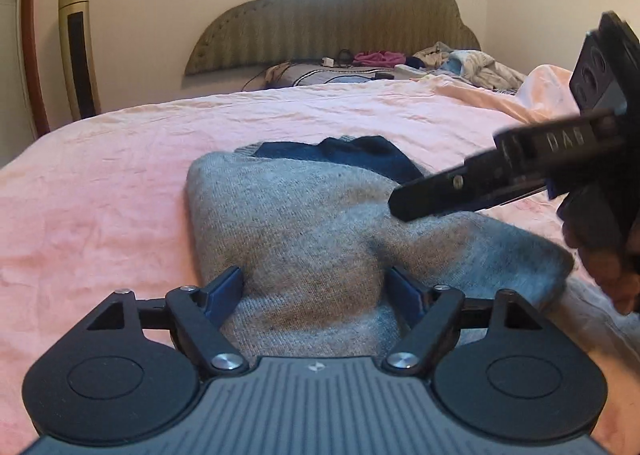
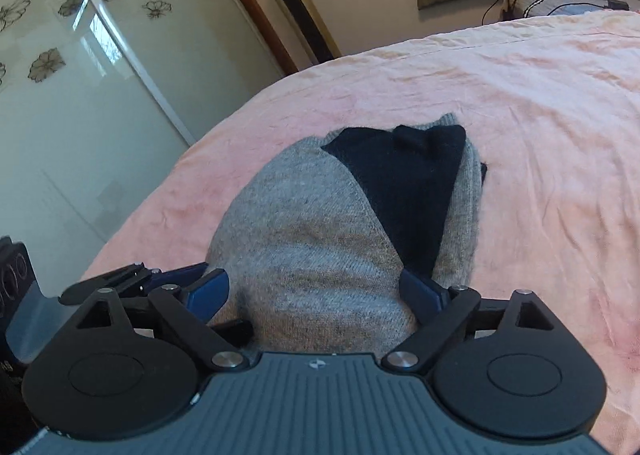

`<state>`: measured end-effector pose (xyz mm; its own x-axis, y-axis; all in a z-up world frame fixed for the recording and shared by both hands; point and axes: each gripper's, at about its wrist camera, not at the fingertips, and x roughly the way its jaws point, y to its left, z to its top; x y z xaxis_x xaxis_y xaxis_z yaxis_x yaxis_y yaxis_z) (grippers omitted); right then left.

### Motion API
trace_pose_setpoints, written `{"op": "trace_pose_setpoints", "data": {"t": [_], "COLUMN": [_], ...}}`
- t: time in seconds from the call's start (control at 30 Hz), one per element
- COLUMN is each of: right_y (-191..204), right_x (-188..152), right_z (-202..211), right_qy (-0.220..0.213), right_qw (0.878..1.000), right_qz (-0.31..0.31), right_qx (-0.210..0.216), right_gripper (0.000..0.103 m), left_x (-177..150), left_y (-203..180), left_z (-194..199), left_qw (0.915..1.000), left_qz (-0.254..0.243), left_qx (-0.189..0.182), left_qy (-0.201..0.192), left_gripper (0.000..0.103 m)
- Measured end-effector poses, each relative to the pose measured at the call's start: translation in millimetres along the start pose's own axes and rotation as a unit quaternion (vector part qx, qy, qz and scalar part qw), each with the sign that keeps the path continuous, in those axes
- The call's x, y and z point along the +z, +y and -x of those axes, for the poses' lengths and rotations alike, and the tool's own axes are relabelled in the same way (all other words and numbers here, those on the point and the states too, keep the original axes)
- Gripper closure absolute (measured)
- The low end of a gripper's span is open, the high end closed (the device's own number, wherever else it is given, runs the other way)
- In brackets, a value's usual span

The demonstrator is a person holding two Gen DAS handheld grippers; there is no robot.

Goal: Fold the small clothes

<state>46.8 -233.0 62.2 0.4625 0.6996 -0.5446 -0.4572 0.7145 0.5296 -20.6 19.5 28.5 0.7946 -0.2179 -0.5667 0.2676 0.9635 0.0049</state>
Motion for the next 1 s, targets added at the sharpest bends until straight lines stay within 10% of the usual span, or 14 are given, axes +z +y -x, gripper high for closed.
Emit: {"op": "trace_pose_setpoints", "data": {"t": [0.33, 0.47, 1.0], "right_y": [28, 55, 64], "right_x": [-86, -113, -120], "right_z": [61, 47, 36], "right_qy": [0.013, 0.005, -0.035], "right_qw": [0.979, 0.955, 0.953], "right_qz": [0.037, 0.104, 0.078], "right_qx": [-0.202, -0.277, -0.292], "right_gripper": [0.000, 0.000, 0.000], "left_x": [-48, -55, -59], "left_y": [9, -13, -27], "left_z": [65, 56, 55], "left_qw": [0.9817, 0.9853, 0.9847], "left_qz": [0.165, 0.127, 0.104], "left_qx": [0.075, 0.093, 0.125], "left_qy": [0.058, 0.066, 0.062], "left_gripper": [0.021, 0.000, 0.000]}}
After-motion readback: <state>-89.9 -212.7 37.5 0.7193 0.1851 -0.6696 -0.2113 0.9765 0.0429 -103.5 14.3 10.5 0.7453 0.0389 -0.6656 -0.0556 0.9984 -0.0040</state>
